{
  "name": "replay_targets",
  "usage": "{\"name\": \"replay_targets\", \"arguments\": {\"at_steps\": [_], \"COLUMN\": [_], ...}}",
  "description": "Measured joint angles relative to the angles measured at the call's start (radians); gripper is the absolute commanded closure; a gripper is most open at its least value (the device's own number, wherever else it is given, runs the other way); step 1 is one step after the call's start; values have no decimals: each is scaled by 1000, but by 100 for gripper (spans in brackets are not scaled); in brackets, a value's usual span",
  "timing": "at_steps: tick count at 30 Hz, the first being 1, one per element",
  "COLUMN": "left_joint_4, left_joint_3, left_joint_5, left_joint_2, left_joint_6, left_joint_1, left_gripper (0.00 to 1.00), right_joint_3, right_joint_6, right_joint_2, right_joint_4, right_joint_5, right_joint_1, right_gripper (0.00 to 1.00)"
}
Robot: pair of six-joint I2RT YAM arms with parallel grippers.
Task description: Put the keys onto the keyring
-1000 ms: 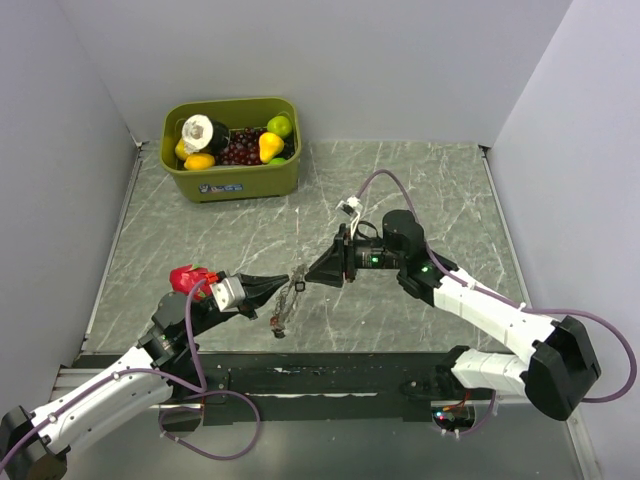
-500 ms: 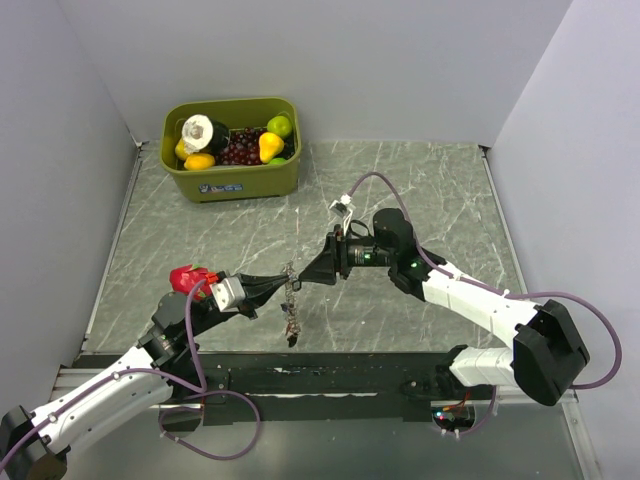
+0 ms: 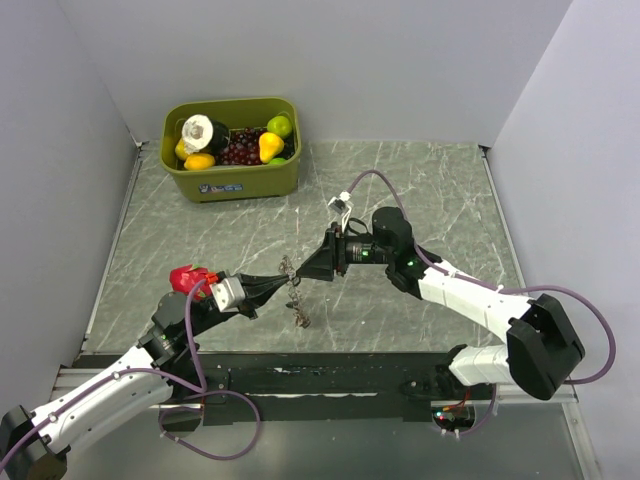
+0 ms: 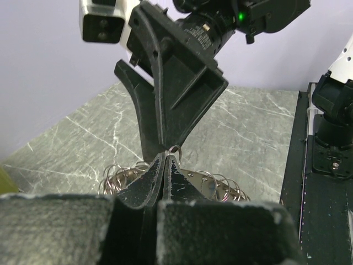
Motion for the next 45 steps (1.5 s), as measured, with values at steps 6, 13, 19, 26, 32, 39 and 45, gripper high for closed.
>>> {"name": "replay_targets", "arguments": {"at_steps": [6,13,19,26,32,39,45], "left_joint_4": [14,18,24,43,43,42,42], "left_joint_3": [0,0,0,0,0,0,0], "left_joint_5": [16,33,50,52,55,54,53], "left_joint_2": [0,0,2,7,15,10,-5], "left_joint_6": [-2,-3,-4,-7,-8,-7,-7], "left_joint_1": [0,0,0,0,0,0,0], "left_gripper": [99,99,99,99,99,99,99], "right_joint_3": [0,0,0,0,0,-3,-3], "right_joint_6": [7,14,19,33,63,93,93], "right_joint_2": [17,20,23,34,53,70,70], "right_joint_4": [14,39,78,120,171,208,204], "right_joint_5": [1,-5,-19,-48,-82,-123,-132], "right_joint_1": [0,0,0,0,0,0,0], "right_gripper": [42,40,39,43,53,55,56]}}
